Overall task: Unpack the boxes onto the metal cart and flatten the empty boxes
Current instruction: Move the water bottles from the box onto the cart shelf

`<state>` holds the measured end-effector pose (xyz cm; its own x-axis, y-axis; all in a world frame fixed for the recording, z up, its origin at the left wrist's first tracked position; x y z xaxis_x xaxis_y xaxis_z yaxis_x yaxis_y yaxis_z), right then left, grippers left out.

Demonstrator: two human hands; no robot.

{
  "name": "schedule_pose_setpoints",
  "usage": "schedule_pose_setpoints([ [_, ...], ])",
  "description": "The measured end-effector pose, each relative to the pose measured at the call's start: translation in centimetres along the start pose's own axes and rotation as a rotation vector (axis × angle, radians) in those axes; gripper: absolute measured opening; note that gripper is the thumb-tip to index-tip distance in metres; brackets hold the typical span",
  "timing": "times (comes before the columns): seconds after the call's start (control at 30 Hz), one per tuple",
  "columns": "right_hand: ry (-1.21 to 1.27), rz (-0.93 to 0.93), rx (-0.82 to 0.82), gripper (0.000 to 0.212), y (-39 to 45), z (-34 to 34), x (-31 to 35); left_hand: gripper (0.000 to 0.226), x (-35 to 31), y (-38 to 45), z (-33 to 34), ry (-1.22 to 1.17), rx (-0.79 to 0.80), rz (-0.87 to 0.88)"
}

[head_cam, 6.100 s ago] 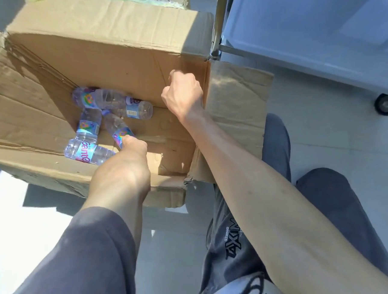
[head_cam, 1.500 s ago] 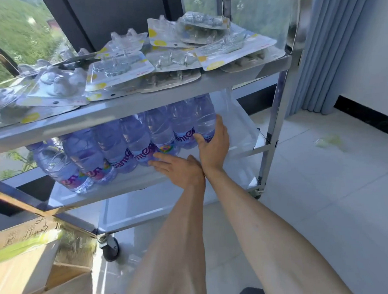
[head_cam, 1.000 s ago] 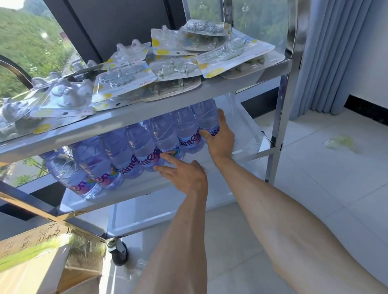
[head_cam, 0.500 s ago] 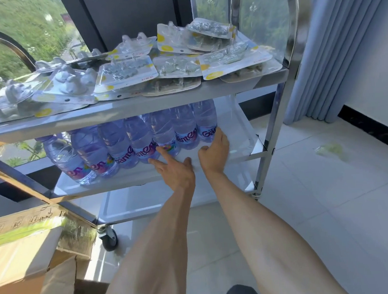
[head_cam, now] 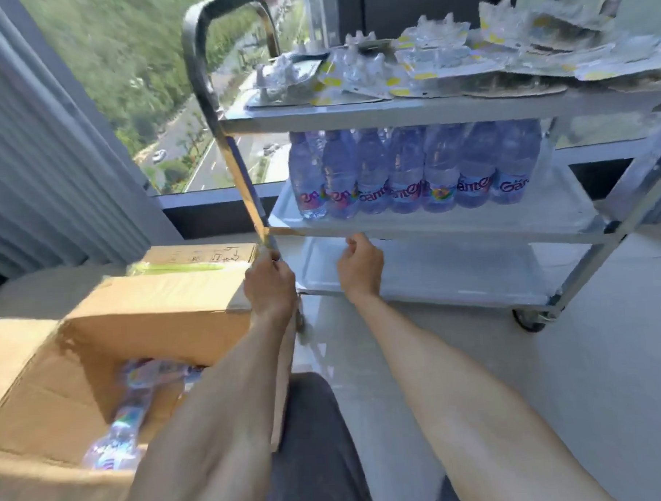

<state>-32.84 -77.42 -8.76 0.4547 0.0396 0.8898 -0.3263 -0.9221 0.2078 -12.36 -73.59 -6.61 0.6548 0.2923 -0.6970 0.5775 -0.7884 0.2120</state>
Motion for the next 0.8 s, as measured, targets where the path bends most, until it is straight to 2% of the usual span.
schedule_pose_setpoints([
  [0.13,0.027,-0.088,0.246,0.022,-6.6,10.0,6.4,0.025,11.3,1.1,-6.2,0.003,-0.005,-0.262],
  [0.23,0.0,-0.117,0.42,0.019,-10.4,16.9,8.7,0.022,19.0,2.2,-8.0,0.016,-0.016,-0.445],
  [0.33,-0.132,-0.125,0.771,0.031,-14.2,25.2,9.1,0.024,27.1,3.5,-8.5,0.007,-0.008,-0.671],
  [0.4,-0.221,-0.074,0.928,0.037,-16.6,29.8,7.8,0.029,32.0,4.5,-8.3,0.021,0.022,-0.774],
  [0.6,-0.471,0.056,1.022,0.042,-21.8,38.2,0.2,0.044,42.0,5.9,-5.5,0.109,0.164,-0.956],
  [0.7,-0.555,0.03,1.038,0.035,-23.8,41.2,-3.7,0.054,45.8,5.6,-2.9,0.196,0.262,-0.994],
  [0.8,-0.638,0.036,1.134,0.036,-25.6,44.0,-7.2,0.065,49.6,4.6,-0.9,0.306,0.329,-1.036],
])
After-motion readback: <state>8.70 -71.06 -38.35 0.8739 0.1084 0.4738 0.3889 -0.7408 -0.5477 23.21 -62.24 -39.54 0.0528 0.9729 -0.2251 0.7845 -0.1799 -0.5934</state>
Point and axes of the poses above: each hand's wrist, its own y-axis towards the middle knuckle, its own z-axis out of the palm, x = y × z, the point moved 8 cm from there along y, towards the middle knuckle, and after that the axes turned 4 degrees about -z, right-handed, at the moved point
